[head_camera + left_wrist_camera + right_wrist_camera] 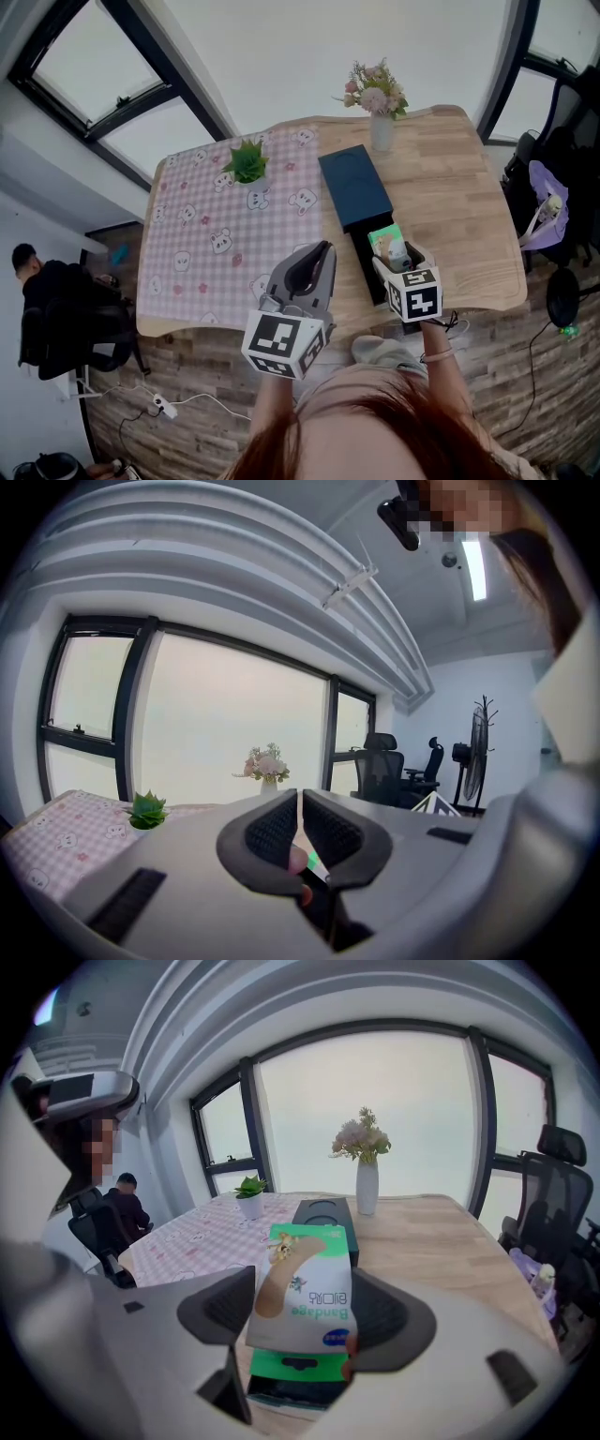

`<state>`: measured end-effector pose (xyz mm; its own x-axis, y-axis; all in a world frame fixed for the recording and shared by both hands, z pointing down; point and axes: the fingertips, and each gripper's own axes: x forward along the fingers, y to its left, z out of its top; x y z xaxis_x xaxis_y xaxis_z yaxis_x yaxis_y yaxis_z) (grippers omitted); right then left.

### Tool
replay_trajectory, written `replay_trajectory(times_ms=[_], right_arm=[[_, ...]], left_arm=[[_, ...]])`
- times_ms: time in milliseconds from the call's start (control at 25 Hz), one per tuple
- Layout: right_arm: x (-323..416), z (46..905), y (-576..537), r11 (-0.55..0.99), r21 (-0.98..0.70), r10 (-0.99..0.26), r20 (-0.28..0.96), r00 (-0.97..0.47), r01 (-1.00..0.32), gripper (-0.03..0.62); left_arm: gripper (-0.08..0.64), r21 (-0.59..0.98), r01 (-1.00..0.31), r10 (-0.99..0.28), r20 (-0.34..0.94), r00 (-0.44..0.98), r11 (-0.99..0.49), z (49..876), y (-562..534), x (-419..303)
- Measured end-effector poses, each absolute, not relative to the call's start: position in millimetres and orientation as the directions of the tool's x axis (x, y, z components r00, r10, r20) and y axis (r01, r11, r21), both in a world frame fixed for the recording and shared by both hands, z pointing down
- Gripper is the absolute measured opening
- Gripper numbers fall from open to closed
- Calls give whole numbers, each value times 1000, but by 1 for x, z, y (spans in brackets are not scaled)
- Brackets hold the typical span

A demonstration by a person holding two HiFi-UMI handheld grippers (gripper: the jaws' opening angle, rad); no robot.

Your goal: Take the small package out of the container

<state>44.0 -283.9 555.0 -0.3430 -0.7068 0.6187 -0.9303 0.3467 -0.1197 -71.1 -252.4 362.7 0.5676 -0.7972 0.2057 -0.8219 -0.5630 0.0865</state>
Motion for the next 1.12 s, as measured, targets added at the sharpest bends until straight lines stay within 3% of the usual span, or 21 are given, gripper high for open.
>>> replay_trajectory(times_ms=[1120], right_arm=[[46,456,-210,307,-162,-880,328,-345,-938,319]], left_arm=[[20,62,-810,-798,143,585,-583,342,-176,-85]])
